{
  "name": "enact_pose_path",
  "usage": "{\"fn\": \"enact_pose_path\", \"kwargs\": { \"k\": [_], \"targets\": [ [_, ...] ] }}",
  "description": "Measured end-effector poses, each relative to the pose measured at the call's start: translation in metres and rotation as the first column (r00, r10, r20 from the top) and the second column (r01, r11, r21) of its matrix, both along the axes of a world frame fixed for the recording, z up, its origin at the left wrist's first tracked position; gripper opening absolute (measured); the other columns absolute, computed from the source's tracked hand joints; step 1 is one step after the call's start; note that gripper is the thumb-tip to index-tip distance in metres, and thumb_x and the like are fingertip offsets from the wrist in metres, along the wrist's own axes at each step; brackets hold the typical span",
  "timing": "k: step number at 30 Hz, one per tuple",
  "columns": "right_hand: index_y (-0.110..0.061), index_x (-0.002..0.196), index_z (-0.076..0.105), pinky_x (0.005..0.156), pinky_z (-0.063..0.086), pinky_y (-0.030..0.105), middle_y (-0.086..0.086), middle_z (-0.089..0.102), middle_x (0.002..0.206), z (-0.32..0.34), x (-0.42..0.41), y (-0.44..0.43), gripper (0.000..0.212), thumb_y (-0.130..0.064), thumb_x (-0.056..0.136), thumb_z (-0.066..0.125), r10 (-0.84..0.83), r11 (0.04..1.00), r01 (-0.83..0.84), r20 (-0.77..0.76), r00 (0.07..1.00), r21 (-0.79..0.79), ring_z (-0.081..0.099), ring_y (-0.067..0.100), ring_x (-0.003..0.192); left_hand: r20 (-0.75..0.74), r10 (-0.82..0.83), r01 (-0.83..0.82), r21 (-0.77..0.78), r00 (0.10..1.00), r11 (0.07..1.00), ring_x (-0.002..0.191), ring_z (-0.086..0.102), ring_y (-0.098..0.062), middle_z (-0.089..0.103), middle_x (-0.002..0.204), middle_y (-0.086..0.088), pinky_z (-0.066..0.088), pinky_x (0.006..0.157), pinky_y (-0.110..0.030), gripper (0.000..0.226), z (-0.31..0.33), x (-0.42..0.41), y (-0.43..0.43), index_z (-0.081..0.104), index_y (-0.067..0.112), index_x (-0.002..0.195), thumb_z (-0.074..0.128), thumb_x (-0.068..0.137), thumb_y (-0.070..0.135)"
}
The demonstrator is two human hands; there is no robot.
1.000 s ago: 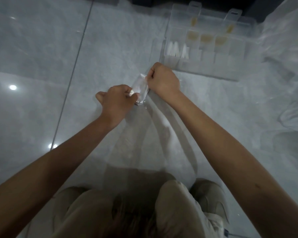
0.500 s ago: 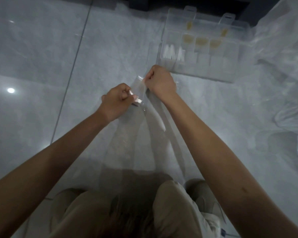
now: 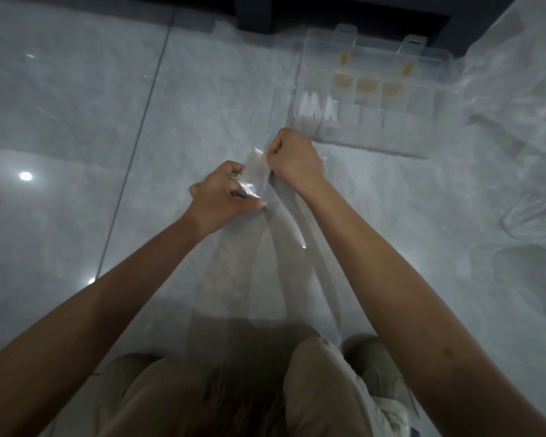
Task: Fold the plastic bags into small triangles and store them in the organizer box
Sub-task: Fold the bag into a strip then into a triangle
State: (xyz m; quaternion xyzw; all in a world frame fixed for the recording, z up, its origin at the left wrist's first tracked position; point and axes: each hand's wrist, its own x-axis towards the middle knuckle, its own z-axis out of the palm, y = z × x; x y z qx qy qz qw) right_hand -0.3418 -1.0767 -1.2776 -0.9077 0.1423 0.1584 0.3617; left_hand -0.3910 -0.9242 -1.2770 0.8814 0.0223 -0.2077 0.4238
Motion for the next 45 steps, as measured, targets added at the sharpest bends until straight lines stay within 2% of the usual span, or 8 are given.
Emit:
{"fn": "enact_pose_path", "kwargs": {
  "k": [4,10,13,16,24,33,42,45],
  "targets": [
    [-0.023,0.091,0.053,0.084,0.048,0.033,0.007,0.066,0.114,0.002,0.001,0.0,0.01,-0.014,0.089,0.05,0.001,1.0,-0.001,-0.011,1.0,0.008,0.061,0.025,0.105,0.034,-0.019,0.015,0.1,0.999,0.995,0.081,0.057,0.005,0.059,0.069,0.024,0.04,0.101,-0.042,0.084,0.011,-0.003,-0.004,0.051,0.026,0.103,0.061,0.033,0.071],
    [-0.022,0.08,0.051,0.078,0.054,0.037,0.011,0.069,0.102,0.003,0.003,0.001,0.012,-0.012,0.087,0.05,-0.01,0.998,0.012,-0.036,0.999,0.06,0.059,0.023,0.078,0.229,-0.091,0.051,0.172,0.969,0.984,0.109,0.047,-0.016,0.052,0.11,0.005,0.026,0.096,-0.031,0.096,0.012,-0.019,0.0,0.04,0.023,0.135,0.086,0.054,0.047],
    [-0.023,0.08,0.052,0.082,0.055,0.039,0.012,0.07,0.102,0.006,0.001,0.002,0.011,-0.014,0.087,0.049,-0.011,0.998,0.013,-0.043,0.999,0.065,0.061,0.025,0.08,0.518,-0.461,0.185,0.498,0.721,0.848,0.118,0.042,-0.023,0.051,0.131,-0.009,0.025,0.092,-0.037,0.073,0.015,-0.025,0.006,0.049,0.015,0.133,0.058,0.072,0.054],
    [-0.021,0.088,0.055,0.083,0.055,0.041,0.011,0.07,0.1,0.008,-0.001,0.003,0.011,-0.014,0.086,0.048,-0.013,0.998,0.016,-0.051,0.999,0.065,0.066,0.028,0.084,0.391,-0.729,0.339,0.695,0.562,0.634,0.123,0.049,-0.026,0.052,0.138,-0.012,0.028,0.092,-0.041,0.067,0.012,-0.025,0.006,0.054,0.007,0.13,0.042,0.084,0.053],
    [-0.024,0.071,0.046,0.081,0.054,0.038,0.006,0.07,0.093,0.014,-0.005,0.003,0.018,-0.015,0.085,0.05,-0.011,1.0,0.012,-0.038,0.999,0.025,0.064,0.026,0.08,0.196,-0.772,0.41,0.755,0.605,0.512,0.127,0.05,-0.024,0.047,0.145,-0.01,0.039,0.093,-0.042,0.072,0.008,-0.052,0.029,0.05,0.007,0.137,0.034,0.09,0.059],
    [-0.009,0.131,0.041,0.076,0.043,0.035,0.009,0.045,0.131,0.012,-0.03,0.025,0.06,-0.049,0.09,0.059,0.269,0.896,-0.203,0.117,0.956,-0.396,0.05,0.024,0.116,0.174,-0.753,0.393,0.766,0.635,0.509,0.124,0.049,-0.037,0.041,0.146,-0.02,0.04,0.094,-0.049,0.075,-0.001,-0.054,0.032,0.048,0.017,0.139,0.051,0.08,0.063],
    [-0.01,0.126,0.052,0.081,0.038,0.031,0.013,0.045,0.132,0.029,0.0,0.014,0.055,-0.043,0.086,0.067,0.416,0.867,-0.431,-0.113,0.903,-0.251,0.051,0.03,0.119,0.187,-0.737,0.406,0.734,0.65,0.544,0.129,0.035,-0.034,0.036,0.15,-0.022,0.019,0.101,-0.046,0.079,0.0,-0.054,0.035,0.042,0.022,0.144,0.037,0.079,0.066],
    [-0.017,0.091,0.052,0.068,0.037,0.024,0.008,0.055,0.108,0.032,0.004,0.006,0.019,-0.027,0.086,0.067,0.441,0.887,-0.446,-0.063,0.895,-0.122,0.053,0.026,0.103,0.203,-0.743,0.402,0.735,0.638,0.546,0.128,0.034,-0.034,0.036,0.149,-0.023,0.02,0.101,-0.046,0.079,-0.001,-0.055,0.034,0.045,0.02,0.144,0.038,0.079,0.066]
  ]
}}
